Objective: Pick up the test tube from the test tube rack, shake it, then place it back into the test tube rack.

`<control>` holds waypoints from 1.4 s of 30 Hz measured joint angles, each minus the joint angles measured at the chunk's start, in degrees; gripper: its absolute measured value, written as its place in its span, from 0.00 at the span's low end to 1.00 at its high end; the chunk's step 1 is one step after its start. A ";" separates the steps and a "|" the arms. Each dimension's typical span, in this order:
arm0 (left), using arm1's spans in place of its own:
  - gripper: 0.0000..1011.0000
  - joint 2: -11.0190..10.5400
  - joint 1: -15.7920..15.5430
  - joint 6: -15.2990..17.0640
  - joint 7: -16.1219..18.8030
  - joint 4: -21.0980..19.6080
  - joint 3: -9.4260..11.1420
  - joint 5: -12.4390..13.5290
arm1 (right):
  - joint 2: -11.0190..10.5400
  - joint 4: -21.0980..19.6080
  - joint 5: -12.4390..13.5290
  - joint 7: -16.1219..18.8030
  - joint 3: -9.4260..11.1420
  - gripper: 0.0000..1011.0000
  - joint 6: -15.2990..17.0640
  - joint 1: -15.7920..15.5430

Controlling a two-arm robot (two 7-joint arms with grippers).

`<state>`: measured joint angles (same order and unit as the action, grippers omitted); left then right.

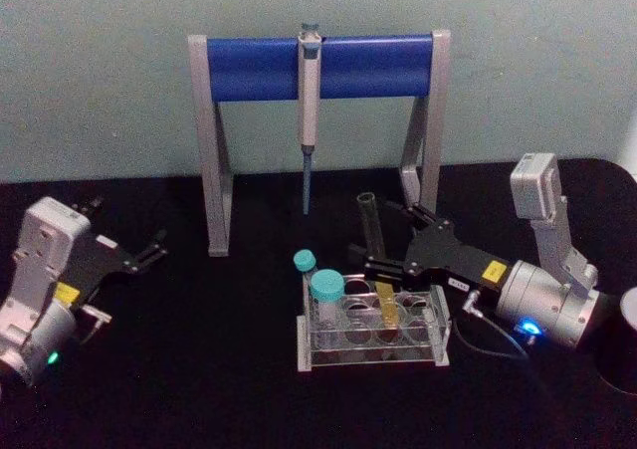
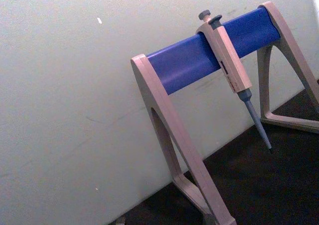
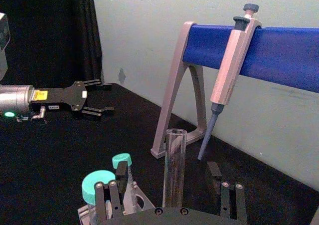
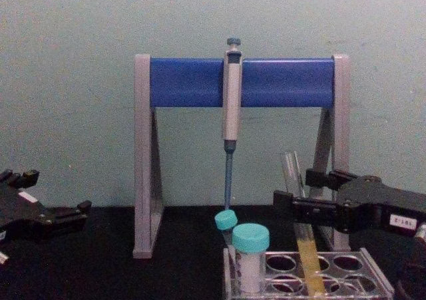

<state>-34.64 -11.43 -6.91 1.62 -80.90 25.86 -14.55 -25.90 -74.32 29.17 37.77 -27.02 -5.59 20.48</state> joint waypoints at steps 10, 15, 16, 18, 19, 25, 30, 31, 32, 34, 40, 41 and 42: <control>0.99 0.00 0.00 0.00 0.00 0.00 0.00 0.00 | -0.12 -3.67 1.20 -0.97 1.77 0.99 -2.19 -1.90; 0.99 0.00 0.00 0.00 0.00 0.00 0.00 0.00 | 0.41 -9.61 0.54 -8.16 5.61 0.99 -5.11 -5.81; 0.99 0.00 0.00 0.00 0.00 0.00 0.00 0.00 | 0.64 -10.53 0.04 -9.59 6.30 0.99 -5.24 -6.46; 0.99 0.00 0.00 0.00 0.00 0.00 0.00 0.00 | 1.30 -12.81 -2.17 -15.05 7.94 0.99 -5.15 -8.09; 0.99 0.00 0.00 0.00 0.00 0.00 0.00 0.00 | 1.50 -13.26 -2.87 -16.45 8.29 0.99 -4.94 -8.47; 0.99 0.00 0.00 0.00 0.00 0.00 0.00 0.00 | 3.00 -15.36 -9.47 -27.48 10.18 0.99 -0.05 -10.20; 0.99 0.00 0.00 0.00 0.00 0.00 0.00 0.00 | 4.18 -14.87 -12.95 -32.68 10.58 0.99 6.06 -10.49; 0.99 0.00 0.00 0.00 0.00 0.00 0.00 0.00 | 4.35 -14.67 -13.23 -33.16 10.59 0.99 6.99 -10.49; 0.99 0.00 0.00 0.00 0.00 0.00 0.00 0.00 | 4.49 -14.48 -13.52 -33.55 10.59 0.99 8.00 -10.46; 0.99 0.00 0.00 0.00 0.00 0.00 0.00 0.00 | 4.91 -13.79 -14.15 -34.36 10.54 0.99 11.11 -10.21; 0.99 0.00 0.00 0.00 0.00 0.00 0.00 0.00 | 5.79 -11.91 -15.63 -35.28 10.14 0.99 16.86 -9.43; 0.99 0.00 0.00 0.00 0.00 0.00 0.00 0.00 | 5.88 -11.73 -15.75 -35.29 10.13 0.99 17.16 -9.35; 0.99 0.00 0.00 0.00 0.00 0.00 0.00 0.00 | 5.98 -11.54 -15.87 -35.29 10.14 0.99 17.40 -9.30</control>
<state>-34.64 -11.43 -6.91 1.62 -80.90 25.86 -14.55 -19.91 -85.86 13.30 2.48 -16.88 11.81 11.18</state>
